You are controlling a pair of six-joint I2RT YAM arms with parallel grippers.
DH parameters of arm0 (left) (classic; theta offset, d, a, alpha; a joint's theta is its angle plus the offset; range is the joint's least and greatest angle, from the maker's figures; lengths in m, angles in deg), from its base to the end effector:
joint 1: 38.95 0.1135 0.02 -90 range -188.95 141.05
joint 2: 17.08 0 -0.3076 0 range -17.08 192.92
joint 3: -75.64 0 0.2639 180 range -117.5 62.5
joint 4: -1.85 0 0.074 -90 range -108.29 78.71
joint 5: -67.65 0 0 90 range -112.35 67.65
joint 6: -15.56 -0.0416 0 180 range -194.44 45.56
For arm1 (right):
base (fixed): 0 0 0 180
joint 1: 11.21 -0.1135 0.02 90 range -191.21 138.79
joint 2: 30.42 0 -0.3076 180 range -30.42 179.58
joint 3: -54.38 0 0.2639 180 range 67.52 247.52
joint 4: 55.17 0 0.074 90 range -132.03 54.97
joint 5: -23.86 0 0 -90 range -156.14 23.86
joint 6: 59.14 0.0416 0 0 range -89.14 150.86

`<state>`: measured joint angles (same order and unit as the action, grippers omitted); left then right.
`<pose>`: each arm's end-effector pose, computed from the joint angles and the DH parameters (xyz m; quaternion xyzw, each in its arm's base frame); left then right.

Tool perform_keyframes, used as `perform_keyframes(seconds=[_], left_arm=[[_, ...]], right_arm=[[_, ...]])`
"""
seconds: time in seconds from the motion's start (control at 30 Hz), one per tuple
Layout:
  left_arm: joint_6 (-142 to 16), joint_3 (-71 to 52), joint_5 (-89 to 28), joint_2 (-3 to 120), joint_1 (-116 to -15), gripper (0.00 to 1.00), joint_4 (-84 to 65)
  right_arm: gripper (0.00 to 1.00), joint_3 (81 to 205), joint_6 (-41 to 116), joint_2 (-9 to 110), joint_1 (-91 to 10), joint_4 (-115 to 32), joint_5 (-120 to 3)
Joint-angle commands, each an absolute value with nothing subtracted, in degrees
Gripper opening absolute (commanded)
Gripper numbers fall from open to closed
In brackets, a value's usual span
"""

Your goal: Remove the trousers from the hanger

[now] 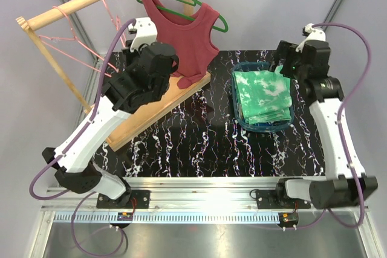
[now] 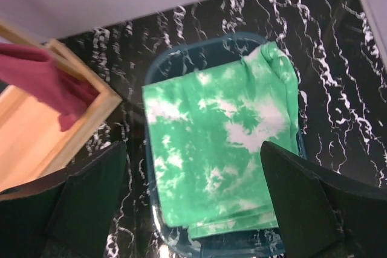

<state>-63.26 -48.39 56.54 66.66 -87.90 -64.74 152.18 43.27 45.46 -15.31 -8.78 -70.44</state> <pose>0.2024 -0.1702 0.5536 -0.1049 0.7292 0.2629 0.6230 0.2944 0.0180 0.4625 0.0811 0.8366 0.0464 0.5397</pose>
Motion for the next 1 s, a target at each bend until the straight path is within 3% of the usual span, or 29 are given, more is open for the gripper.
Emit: perform_keyframes(seconds=[0.0,0.1,0.27,0.67,0.7,0.8,0.83,0.93,0.97], left_arm=[[-72.66,-49.22,58.78,66.94,-85.19,0.00,-53.41],[-78.74,-49.38,56.76,68.34,-81.23,0.00,-45.76],[-79.89,-53.25,52.71,72.03,-77.18,0.00,-45.21],[-70.40,-57.38,45.15,75.55,-73.31,0.03,-55.14],[-69.79,-57.73,44.54,75.47,-73.31,0.07,-56.19],[-66.36,-58.35,40.60,74.33,-73.31,0.47,-59.95],[-63.48,-58.61,38.93,73.63,-73.31,0.65,-61.54],[-58.12,-58.19,31.63,71.43,-74.01,0.77,-66.47],[-57.48,-56.61,30.48,68.47,-74.80,0.89,-66.57]], right_arm=[[0.99,150.67,40.79,40.87,-15.60,-4.15,-66.14],[1.00,147.51,41.85,36.83,-15.69,-3.54,-60.36],[0.99,139.60,44.48,28.14,-15.60,-6.69,-52.71],[0.99,134.14,44.66,17.58,-15.60,-2.84,-49.27],[0.99,134.83,44.49,17.22,-15.69,-1.53,-49.35],[0.99,136.94,43.52,15.99,-15.60,2.07,-49.44],[1.00,137.47,43.43,15.12,-15.60,2.96,-49.70],[1.00,139.41,42.21,13.18,-15.60,7.00,-51.80],[0.99,140.20,41.42,12.04,-15.60,8.40,-52.34]])
